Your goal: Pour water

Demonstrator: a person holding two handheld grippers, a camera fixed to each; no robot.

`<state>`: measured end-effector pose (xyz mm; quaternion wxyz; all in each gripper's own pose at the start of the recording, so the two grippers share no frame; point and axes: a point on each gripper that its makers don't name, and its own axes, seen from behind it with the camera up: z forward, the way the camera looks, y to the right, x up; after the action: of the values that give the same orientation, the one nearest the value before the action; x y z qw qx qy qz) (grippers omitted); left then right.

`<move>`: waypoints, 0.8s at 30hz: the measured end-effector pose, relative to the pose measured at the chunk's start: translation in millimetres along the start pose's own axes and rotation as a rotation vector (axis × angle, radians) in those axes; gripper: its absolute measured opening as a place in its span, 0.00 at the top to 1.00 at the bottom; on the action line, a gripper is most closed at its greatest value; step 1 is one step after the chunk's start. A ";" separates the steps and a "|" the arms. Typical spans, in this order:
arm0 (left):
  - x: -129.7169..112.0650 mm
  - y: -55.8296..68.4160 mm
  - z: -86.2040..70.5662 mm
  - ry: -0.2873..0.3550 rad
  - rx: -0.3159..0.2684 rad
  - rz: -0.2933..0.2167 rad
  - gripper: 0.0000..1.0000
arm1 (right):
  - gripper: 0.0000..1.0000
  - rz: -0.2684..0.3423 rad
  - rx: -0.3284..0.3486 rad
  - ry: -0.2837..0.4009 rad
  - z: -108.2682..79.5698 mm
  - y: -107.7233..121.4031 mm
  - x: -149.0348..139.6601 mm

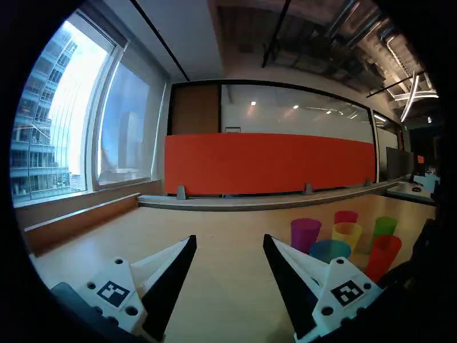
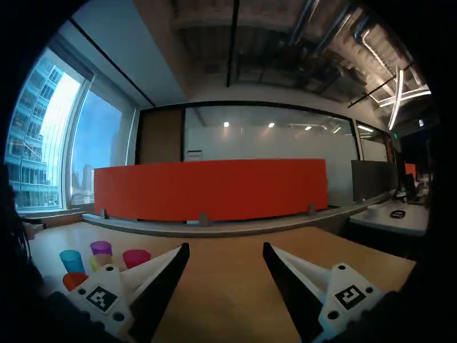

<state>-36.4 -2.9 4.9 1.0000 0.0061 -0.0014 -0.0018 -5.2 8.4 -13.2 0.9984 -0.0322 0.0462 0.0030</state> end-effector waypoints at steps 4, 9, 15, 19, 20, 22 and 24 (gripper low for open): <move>0.0 -0.2 0.0 0.000 0.000 0.000 0.14 | 0.01 -0.011 -0.006 -0.009 0.6 4.6 -9.8; 0.0 -0.3 0.2 0.000 0.000 0.000 0.14 | 0.01 -0.015 -0.013 -0.019 1.7 7.1 -19.2; 0.1 -0.3 -0.2 0.000 0.000 0.000 0.14 | 0.01 -0.013 -0.002 -0.028 3.7 1.7 -25.6; 0.0 -0.2 0.0 0.000 0.000 0.000 0.14 | 0.00 -0.019 0.001 -0.034 4.7 0.0 -29.8; 0.0 -0.1 0.0 0.000 0.000 0.000 0.14 | 0.01 -0.020 0.001 -0.036 5.1 0.1 -30.8; 0.0 0.0 0.0 0.000 0.000 0.000 0.14 | 0.01 -0.021 0.000 -0.040 5.7 0.3 -32.8; 0.1 0.0 0.1 0.000 0.000 0.000 0.14 | 0.01 -0.022 -0.001 -0.045 6.2 0.4 -34.7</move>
<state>-36.3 -2.9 4.9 1.0000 0.0061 -0.0013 -0.0018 -39.2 9.1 -3.9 0.9992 -0.0331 0.0232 -0.0072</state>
